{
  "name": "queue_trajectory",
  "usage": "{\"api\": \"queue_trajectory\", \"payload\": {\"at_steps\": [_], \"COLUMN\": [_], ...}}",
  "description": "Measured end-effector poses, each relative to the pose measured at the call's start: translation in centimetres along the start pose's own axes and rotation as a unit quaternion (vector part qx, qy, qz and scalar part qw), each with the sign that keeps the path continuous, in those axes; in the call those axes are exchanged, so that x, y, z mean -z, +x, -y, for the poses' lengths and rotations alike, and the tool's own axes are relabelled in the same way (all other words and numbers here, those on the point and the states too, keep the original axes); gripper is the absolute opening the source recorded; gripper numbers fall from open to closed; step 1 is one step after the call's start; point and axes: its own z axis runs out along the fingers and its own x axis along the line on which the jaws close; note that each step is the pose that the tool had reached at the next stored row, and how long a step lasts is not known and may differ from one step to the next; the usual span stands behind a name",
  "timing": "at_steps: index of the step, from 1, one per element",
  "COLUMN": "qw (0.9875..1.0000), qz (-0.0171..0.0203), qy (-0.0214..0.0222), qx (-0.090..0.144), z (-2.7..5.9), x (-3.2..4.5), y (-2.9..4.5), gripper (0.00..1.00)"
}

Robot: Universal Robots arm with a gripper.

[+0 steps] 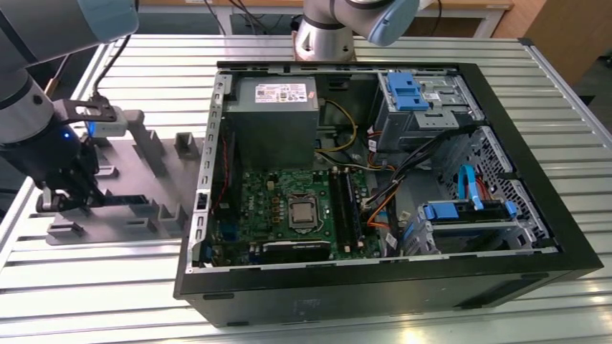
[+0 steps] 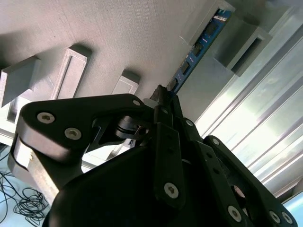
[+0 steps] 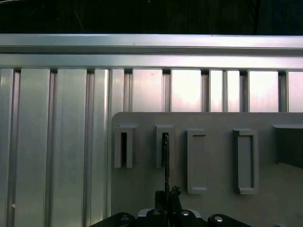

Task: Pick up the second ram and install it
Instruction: 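Pick up the second ram and move it above second insertion slot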

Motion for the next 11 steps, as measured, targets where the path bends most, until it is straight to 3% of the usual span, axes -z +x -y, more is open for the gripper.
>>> {"api": "queue_trajectory", "payload": {"at_steps": [11], "qw": [1.0], "qz": [0.0], "qy": [0.0], "qx": [0.0], "z": [-0.01], "x": [0.88], "y": [0.0], "gripper": [0.14]}}
